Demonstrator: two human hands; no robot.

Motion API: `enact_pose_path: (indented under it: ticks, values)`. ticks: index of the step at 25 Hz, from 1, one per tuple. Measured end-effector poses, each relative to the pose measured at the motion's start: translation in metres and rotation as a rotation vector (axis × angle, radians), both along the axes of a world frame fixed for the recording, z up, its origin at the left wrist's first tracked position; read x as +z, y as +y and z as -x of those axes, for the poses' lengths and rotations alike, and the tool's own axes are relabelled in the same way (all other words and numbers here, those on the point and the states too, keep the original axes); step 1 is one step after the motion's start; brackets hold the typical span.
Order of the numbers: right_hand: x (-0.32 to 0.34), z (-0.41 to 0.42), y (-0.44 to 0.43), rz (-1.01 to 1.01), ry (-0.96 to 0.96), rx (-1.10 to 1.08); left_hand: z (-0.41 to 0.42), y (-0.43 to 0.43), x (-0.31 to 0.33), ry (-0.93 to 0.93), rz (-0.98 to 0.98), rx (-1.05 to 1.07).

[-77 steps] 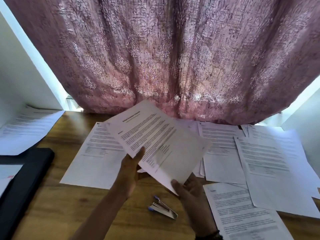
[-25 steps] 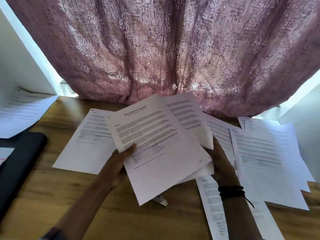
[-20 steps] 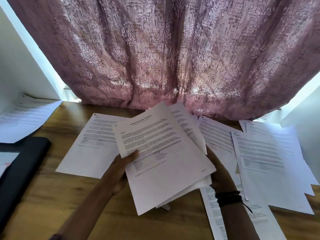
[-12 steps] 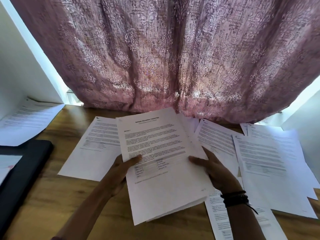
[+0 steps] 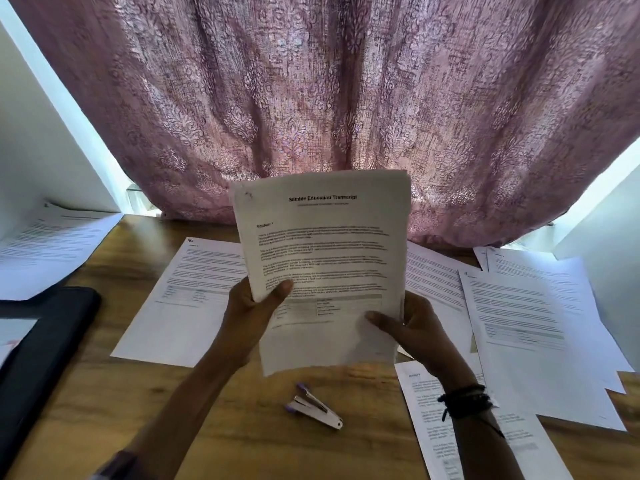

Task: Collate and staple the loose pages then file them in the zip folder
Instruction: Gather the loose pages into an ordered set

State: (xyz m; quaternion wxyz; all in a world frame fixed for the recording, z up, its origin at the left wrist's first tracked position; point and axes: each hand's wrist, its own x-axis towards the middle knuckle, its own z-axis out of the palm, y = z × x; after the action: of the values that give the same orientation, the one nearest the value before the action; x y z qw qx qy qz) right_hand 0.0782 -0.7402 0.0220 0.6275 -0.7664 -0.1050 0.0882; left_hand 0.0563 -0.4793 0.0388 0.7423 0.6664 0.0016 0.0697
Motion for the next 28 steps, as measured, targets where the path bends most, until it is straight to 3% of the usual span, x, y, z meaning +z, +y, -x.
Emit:
enact_pose_path:
  ticks: [3,5,7,9,11,13,16,19,23,25,28]
  values:
    - [-0.003,0.003,-0.005,0.084,0.038,0.05,-0.004,-0.004,0.004,-0.049,0.005,0.034]
    - [-0.006,0.006,-0.013,0.034,0.087,0.066,-0.005,-0.005,0.006,-0.031,0.07,0.039]
    - [-0.01,0.009,-0.014,-0.201,0.145,-0.068,-0.008,-0.003,0.002,0.022,0.19,0.071]
    - [-0.017,0.015,-0.007,-0.569,0.271,-0.235,-0.012,-0.002,-0.005,0.061,0.353,0.113]
    - [-0.029,0.025,0.009,-0.805,0.377,-0.23,-0.011,-0.008,-0.015,0.093,0.461,0.152]
    - [-0.038,0.036,0.033,-0.769,0.392,-0.177,-0.007,-0.018,-0.02,0.102,0.481,0.199]
    - [-0.041,0.04,0.057,-0.577,0.241,-0.221,-0.002,-0.024,-0.019,0.142,0.434,0.238]
    - [-0.041,0.037,0.048,-0.509,0.185,-0.199,0.001,-0.004,-0.007,0.093,0.515,0.142]
    - [-0.049,0.04,0.024,-0.445,0.257,-0.135,0.007,0.066,0.006,0.022,0.686,-0.083]
    - [-0.052,0.039,0.021,-0.423,0.204,-0.157,0.008,0.091,0.006,0.095,0.518,-0.136]
    - [-0.05,0.031,0.018,-0.343,0.071,-0.185,0.005,0.104,-0.002,0.18,0.038,-0.116]
